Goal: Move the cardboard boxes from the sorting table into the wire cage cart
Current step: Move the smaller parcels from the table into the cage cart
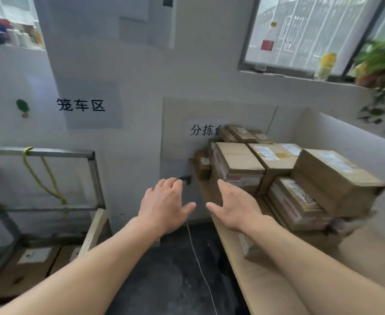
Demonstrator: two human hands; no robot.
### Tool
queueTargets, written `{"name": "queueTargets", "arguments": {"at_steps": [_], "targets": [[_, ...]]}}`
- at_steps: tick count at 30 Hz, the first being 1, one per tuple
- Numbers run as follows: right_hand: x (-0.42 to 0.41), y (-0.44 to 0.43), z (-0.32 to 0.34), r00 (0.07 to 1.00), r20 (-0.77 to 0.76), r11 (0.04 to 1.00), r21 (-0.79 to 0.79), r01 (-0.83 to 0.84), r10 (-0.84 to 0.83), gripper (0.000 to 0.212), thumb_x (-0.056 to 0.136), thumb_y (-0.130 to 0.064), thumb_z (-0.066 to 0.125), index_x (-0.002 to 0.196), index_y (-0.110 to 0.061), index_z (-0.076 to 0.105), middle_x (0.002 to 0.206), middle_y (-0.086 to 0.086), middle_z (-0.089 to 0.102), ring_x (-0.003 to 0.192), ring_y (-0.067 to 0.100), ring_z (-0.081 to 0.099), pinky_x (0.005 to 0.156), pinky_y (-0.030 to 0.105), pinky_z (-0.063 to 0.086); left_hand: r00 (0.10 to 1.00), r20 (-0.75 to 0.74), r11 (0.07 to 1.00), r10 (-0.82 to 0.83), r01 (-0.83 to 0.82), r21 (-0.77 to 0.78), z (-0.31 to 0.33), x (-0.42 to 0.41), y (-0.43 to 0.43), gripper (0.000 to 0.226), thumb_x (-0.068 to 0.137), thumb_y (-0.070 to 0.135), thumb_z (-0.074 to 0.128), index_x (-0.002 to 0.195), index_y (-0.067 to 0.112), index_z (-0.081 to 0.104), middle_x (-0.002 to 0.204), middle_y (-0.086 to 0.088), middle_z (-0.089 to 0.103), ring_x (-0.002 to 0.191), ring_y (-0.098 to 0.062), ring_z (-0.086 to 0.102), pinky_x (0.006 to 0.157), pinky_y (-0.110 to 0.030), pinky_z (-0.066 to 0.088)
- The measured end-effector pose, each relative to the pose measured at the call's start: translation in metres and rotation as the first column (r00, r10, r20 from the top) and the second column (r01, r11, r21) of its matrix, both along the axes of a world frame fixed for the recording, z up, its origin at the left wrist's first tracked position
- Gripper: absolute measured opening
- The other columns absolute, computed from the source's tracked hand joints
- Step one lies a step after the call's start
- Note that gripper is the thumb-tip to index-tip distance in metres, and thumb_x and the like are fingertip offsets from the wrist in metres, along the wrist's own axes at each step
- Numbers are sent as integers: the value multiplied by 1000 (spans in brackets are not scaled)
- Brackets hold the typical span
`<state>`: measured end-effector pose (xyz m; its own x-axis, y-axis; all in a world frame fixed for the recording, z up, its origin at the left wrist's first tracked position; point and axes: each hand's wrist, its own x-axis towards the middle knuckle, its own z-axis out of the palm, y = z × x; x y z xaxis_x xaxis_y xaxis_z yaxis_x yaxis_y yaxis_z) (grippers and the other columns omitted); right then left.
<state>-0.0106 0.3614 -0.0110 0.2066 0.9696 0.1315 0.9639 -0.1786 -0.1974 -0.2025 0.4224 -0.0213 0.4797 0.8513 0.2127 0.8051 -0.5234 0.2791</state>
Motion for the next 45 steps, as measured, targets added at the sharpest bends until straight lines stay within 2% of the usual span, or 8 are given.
{"name": "queueTargets", "arguments": {"at_steps": [8,16,22,27,35,38,41,45], "targets": [[41,-71,-24,976,-31,975,-58,215,-218,74,93,-60,56,151,-20,34,148,0,50,135,21,48,105,39,44,985,-11,985,-172,171,-37,-11,45,-36,70,93,62,49,146,17,41,153,0,42,141,-21,37,109,-42,38],[102,-95,-52,943,-74,942,-113,315,-324,70,92,-60,55,146,-18,40,144,2,54,130,23,52,100,40,47,968,-32,966,-249,245,-84,-29,113,-48,69,93,62,50,145,17,42,153,-1,43,141,-21,38,109,-44,39],[162,-67,-91,932,-132,929,-206,308,-339,69,91,-61,57,144,-20,41,141,3,55,128,26,53,98,41,47,972,-77,967,-221,208,-149,-55,174,-25,70,94,61,49,147,17,40,151,-1,44,139,-21,40,108,-43,40],[210,-38,-126,919,-179,916,-266,300,-353,67,91,-58,60,143,-19,42,141,5,55,127,28,53,97,41,46,978,-102,959,-181,153,-240,-89,226,-7,63,93,60,50,140,19,46,143,1,50,131,-20,47,102,-42,44],[247,-9,-171,928,-187,906,-345,246,-323,53,89,-54,62,128,-19,49,130,7,58,120,30,54,94,40,46,973,-178,916,-149,68,-395,-146,275,11,65,89,62,53,141,24,42,135,0,52,120,-21,52,94,-41,50],[251,-3,-179,931,-170,913,-316,258,-322,60,88,-55,62,134,-19,47,134,9,54,122,32,52,99,40,43,968,-204,903,-149,49,-427,-157,284,15,63,89,59,53,139,22,43,132,-2,52,116,-23,53,93,-44,51],[252,1,-183,926,-153,908,-303,288,-345,65,84,-57,63,136,-22,45,129,9,57,116,34,52,97,39,42,971,-199,887,-133,27,-460,-165,288,16,64,90,55,54,142,19,41,134,-3,49,118,-24,53,92,-40,51],[247,1,-193,880,-249,876,-382,294,-404,83,80,-60,68,145,-23,33,127,10,60,114,33,58,94,39,48,983,-156,865,-92,1,-501,-173,283,16,70,92,46,57,149,14,32,139,-7,46,120,-27,53,96,-38,49]]}}
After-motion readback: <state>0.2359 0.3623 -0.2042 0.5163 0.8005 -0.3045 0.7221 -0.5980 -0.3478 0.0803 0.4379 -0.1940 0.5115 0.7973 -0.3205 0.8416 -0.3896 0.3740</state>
